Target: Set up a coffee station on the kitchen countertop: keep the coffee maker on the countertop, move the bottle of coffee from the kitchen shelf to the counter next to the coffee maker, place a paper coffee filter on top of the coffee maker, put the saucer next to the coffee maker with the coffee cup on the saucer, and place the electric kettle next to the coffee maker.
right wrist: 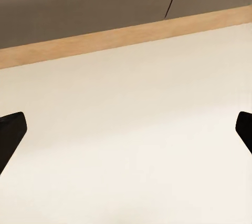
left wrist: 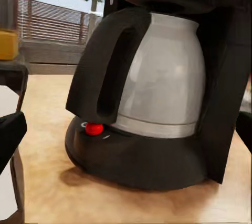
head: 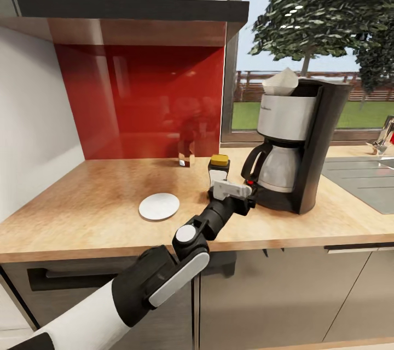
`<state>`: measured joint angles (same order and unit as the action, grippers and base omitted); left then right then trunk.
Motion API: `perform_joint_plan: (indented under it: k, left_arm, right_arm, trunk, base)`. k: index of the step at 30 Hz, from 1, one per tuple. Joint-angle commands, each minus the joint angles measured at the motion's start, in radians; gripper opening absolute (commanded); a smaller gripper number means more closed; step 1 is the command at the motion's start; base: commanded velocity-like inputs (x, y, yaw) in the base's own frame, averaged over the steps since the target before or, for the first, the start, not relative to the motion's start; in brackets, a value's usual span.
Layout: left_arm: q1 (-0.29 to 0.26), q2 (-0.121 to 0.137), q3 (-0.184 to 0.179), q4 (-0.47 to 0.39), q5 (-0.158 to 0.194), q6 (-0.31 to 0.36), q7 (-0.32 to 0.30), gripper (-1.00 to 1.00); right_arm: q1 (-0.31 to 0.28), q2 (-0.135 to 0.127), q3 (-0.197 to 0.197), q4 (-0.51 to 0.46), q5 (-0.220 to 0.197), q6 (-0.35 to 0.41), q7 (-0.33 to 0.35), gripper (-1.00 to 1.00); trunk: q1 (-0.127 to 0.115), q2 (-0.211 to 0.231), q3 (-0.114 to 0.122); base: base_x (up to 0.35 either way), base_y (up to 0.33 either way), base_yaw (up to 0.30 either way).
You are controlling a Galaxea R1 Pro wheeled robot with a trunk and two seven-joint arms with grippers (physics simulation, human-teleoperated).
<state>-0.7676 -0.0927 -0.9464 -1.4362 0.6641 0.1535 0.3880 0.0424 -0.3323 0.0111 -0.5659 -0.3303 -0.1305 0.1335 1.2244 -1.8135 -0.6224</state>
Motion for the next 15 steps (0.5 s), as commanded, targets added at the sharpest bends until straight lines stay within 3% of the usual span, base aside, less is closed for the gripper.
perform_joint_plan:
  k: [1, 9, 12, 15]
  left_arm:
    - [-0.001, 0.000, -0.015, -0.014, 0.006, 0.003, 0.007, 1.00]
    - [-0.001, 0.000, -0.127, -0.066, 0.006, 0.004, -0.003, 1.00]
    - [-0.001, 0.001, -0.182, -0.074, 0.006, 0.001, -0.050, 1.00]
    - [-0.001, 0.008, -0.199, -0.082, 0.006, 0.000, -0.106, 1.00]
  right_arm:
    - [0.001, -0.001, 0.001, -0.001, -0.010, -0.002, 0.004, 1.00]
    - [0.001, -0.001, 0.001, 0.000, -0.010, -0.003, 0.005, 1.00]
    - [0.000, -0.001, 0.001, 0.000, -0.010, -0.003, 0.005, 1.00]
    - [0.000, -0.001, 0.001, 0.000, -0.010, -0.003, 0.005, 1.00]
  trunk:
    - [0.000, 0.000, -0.001]
    - [0.000, 0.000, -0.001]
    - [0.000, 0.000, -0.001]
    - [0.000, 0.000, -0.001]
  base:
    - [0.000, 0.000, 0.000]
    - [0.000, 0.000, 0.000]
    - [0.000, 0.000, 0.000]
    - [0.000, 0.000, 0.000]
